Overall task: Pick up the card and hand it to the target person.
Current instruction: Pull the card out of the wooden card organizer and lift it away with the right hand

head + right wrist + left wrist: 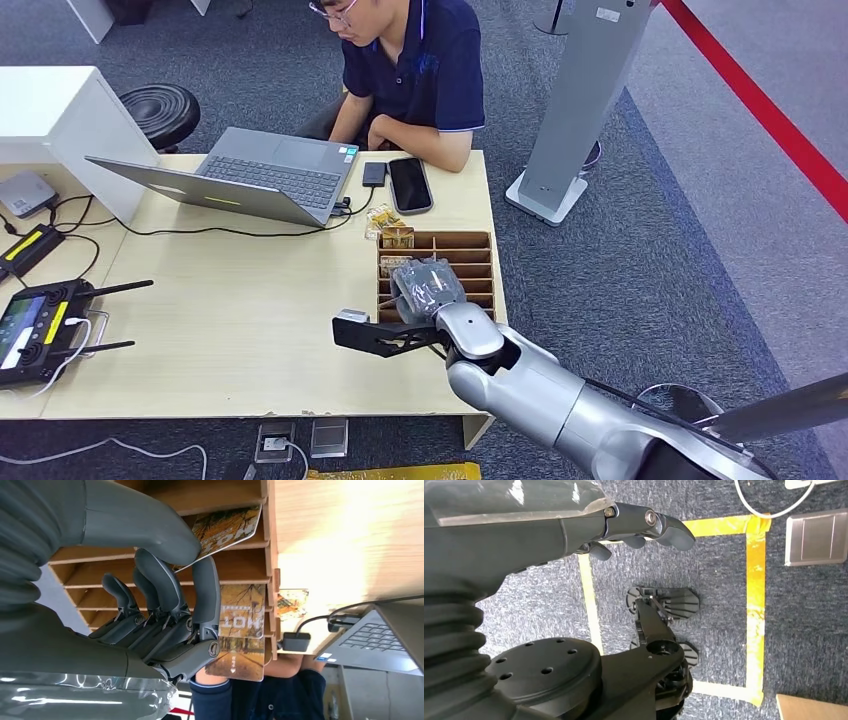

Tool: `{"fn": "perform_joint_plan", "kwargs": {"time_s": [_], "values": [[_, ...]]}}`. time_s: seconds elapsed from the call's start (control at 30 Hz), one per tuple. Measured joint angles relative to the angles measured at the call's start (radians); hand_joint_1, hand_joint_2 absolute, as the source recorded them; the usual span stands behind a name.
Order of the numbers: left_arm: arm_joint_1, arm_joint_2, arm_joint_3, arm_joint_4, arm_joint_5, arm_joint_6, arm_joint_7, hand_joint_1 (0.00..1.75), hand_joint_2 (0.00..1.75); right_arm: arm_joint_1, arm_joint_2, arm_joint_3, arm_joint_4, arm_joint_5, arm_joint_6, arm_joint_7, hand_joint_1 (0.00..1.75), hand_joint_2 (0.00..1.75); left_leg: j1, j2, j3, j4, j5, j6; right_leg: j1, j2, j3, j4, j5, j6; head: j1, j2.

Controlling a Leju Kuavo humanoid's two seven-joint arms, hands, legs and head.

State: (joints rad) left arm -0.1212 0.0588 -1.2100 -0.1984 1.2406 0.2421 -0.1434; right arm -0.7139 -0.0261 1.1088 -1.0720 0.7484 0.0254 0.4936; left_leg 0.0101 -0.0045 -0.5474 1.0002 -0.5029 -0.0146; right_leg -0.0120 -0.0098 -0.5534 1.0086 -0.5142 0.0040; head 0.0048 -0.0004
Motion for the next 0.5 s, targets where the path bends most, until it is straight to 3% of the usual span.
{"fn": "perform_joint_plan", "kwargs": {"time_s": [0.5], "values": [[0.013, 0.000, 0.000, 0.000, 0.030, 0.009, -0.022, 0.00, 1.75, -0.102, -0.114, -0.092, -0.292, -0.027, 0.047, 0.174, 1.50, 1.75, 0.000, 0.000, 0.000, 0.000, 0.000, 0.000, 0.000, 0.000, 0.000, 0.000, 0.000, 0.000, 0.000, 0.000]]}}
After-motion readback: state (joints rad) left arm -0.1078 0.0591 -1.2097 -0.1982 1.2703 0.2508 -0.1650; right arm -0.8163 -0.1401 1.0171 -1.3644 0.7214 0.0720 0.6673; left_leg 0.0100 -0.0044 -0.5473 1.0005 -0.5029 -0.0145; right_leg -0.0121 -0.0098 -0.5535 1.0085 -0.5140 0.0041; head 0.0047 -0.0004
